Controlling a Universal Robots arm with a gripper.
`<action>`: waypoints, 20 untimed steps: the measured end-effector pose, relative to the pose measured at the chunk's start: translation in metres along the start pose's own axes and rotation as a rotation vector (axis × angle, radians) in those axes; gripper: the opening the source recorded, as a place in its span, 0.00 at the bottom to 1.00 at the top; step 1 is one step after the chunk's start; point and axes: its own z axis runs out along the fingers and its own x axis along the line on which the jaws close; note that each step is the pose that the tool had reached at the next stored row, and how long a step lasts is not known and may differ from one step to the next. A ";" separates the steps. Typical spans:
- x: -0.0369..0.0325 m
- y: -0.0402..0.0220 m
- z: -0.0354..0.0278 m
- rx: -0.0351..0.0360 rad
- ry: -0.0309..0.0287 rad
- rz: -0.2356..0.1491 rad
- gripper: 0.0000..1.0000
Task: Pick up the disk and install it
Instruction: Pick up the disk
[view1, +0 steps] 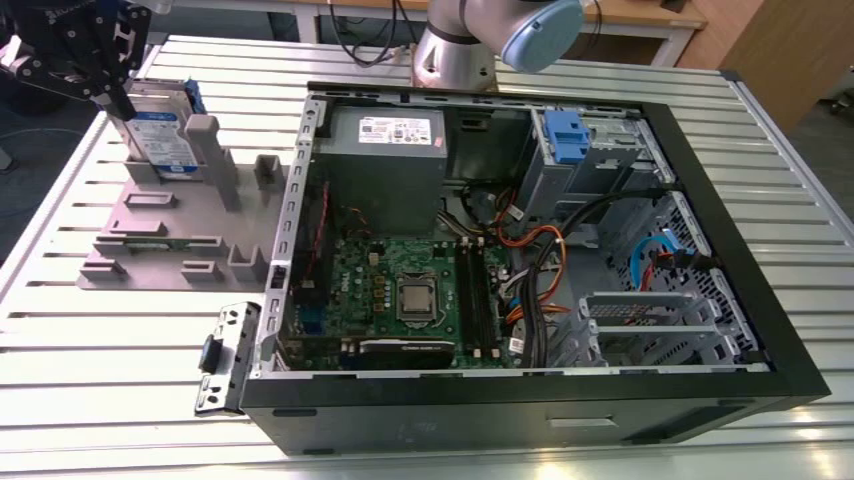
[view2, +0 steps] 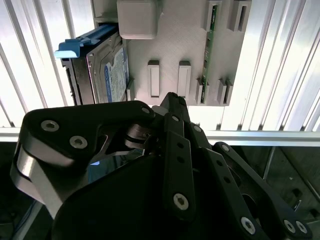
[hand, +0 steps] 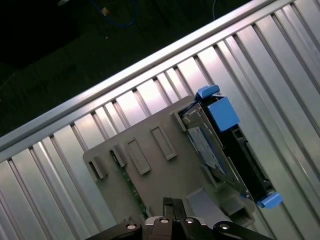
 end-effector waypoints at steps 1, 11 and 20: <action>0.0000 0.0000 0.0000 0.0000 0.0000 -0.001 0.10; 0.0000 0.0000 0.0000 -0.0001 0.0006 -0.011 0.10; 0.0000 0.0000 0.0000 -0.0002 0.0012 -0.020 0.10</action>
